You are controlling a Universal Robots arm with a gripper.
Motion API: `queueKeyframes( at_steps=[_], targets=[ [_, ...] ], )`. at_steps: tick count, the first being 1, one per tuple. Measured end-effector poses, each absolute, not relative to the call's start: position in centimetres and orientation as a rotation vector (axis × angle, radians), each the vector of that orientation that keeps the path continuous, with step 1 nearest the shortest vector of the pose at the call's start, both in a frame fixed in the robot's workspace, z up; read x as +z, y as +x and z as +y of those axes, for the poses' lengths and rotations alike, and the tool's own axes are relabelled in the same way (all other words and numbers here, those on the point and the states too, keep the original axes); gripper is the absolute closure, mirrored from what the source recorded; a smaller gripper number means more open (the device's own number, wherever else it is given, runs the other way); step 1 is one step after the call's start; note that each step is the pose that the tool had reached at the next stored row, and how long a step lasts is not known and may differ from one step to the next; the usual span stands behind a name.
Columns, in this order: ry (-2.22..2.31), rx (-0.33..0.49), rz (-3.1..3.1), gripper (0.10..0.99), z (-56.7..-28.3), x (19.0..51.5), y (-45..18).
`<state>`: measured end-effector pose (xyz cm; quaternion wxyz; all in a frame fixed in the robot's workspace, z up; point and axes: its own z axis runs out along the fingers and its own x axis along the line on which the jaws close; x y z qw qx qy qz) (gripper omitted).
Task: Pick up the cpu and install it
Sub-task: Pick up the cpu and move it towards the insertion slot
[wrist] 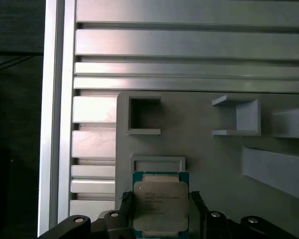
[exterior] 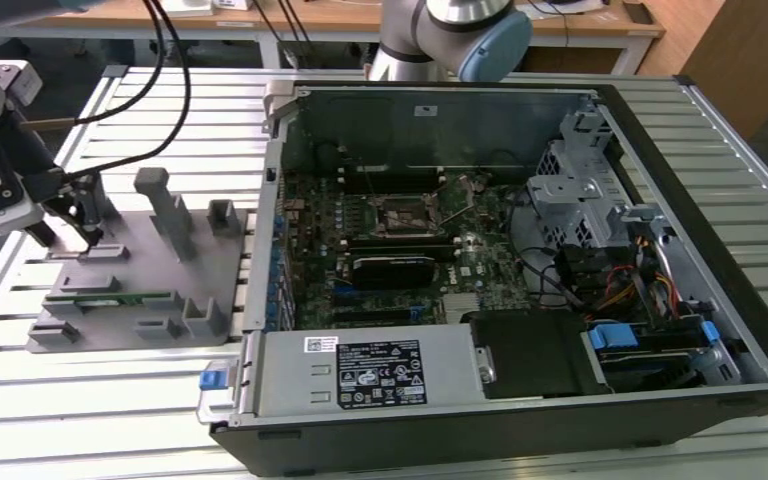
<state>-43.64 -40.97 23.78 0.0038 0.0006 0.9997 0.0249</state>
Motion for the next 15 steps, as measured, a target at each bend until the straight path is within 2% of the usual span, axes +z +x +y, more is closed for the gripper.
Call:
queueKeyframes(
  at_steps=[15],
  targets=[
    [0.002,0.078,3.133,0.553,-41.0,26.8,-43.6]
  ],
)
